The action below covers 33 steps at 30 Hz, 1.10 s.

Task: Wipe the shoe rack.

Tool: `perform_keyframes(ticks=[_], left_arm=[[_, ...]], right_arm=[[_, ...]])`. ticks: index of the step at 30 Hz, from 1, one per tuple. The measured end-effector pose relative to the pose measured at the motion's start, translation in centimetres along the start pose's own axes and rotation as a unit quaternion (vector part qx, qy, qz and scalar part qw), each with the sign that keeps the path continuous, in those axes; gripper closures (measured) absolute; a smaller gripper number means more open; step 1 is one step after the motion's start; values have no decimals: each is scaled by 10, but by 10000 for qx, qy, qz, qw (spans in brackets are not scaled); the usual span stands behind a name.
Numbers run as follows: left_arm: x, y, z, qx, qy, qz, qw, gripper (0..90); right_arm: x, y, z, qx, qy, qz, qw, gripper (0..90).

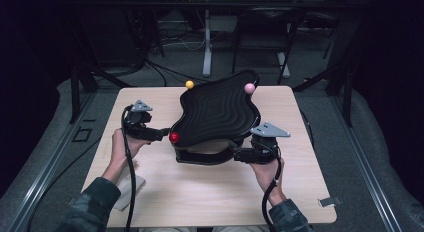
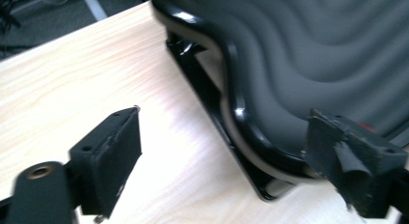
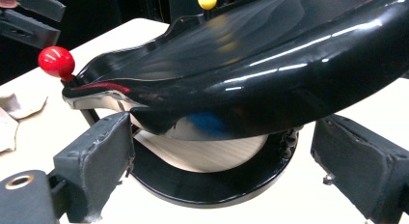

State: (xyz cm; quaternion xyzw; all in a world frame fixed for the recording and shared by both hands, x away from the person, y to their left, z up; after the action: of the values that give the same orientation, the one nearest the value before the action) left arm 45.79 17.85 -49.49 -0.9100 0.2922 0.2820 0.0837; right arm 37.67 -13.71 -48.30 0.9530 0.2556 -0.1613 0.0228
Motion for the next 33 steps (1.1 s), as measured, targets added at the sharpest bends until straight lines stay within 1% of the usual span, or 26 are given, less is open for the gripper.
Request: perform_keyframes(ticks=[1, 4, 8, 9, 10, 11, 13, 17, 19, 20, 22, 23, 27, 28, 30, 31, 33], left_arm=[[5, -3, 2, -93, -33, -20, 9999, 56], [17, -5, 6, -184, -161, -18, 9997, 16], [27, 1, 8, -185, -252, 98, 9995, 2], [27, 3, 9, -186, -249, 110, 9995, 3], [27, 5, 8, -144, -255, 141, 9995, 3], [28, 7, 9, -133, -234, 172, 9995, 4], [28, 12, 9, -71, -270, 230, 9993, 8], [28, 21, 10, -12, -286, 354, 9990, 13], [29, 26, 10, -12, -266, 388, 9989, 14], [29, 28, 11, -39, -260, 431, 9987, 14], [28, 31, 11, -54, -245, 447, 9987, 14], [28, 35, 13, -43, -217, 457, 9987, 15], [29, 42, 17, 25, -214, 488, 9986, 19], [30, 43, 17, 53, -221, 494, 9985, 18], [31, 44, 16, 46, -220, 522, 9984, 18], [32, 46, 16, 39, -220, 555, 9982, 18], [34, 48, 16, 25, -222, 580, 9981, 16]], right_arm=[[0, 1, 0, 27, 10, 0, 10000, 73], [0, 4, 1, 57, -14, 43, 10000, 73], [1, 7, 1, 74, -53, 42, 9999, 73], [2, 8, 1, 71, -53, 65, 9999, 75], [2, 9, 1, 80, -40, 102, 9999, 77], [2, 9, 1, 96, -61, 88, 9999, 77], [3, 12, 1, 112, -66, 134, 9998, 80], [5, 15, 1, 126, -90, 181, 9997, 81], [5, 17, 1, 150, -93, 235, 9996, 81], [5, 18, 1, 158, -74, 223, 9996, 82], [5, 20, 1, 179, -77, 243, 9995, 83], [6, 23, 1, 226, -43, 278, 9994, 85], [6, 25, 2, 247, -77, 285, 9993, 86], [6, 26, 2, 249, -81, 291, 9992, 89], [7, 26, 2, 242, -65, 319, 9992, 89], [6, 26, 3, 243, -107, 276, 9993, 89], [7, 26, 3, 250, -73, 326, 9991, 89]])
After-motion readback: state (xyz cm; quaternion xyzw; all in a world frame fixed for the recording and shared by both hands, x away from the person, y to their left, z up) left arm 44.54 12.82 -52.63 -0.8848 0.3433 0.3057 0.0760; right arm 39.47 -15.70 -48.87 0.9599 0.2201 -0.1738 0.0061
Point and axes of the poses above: each handheld gripper's, and its own axes: x roughly forward along the jaws, z roughly out of its underside, y roughly to its right, the point moved 6 cm from there along x, roughly forward along the jaws, and after that the axes turned 8 degrees about y, right-handed, at the moved point
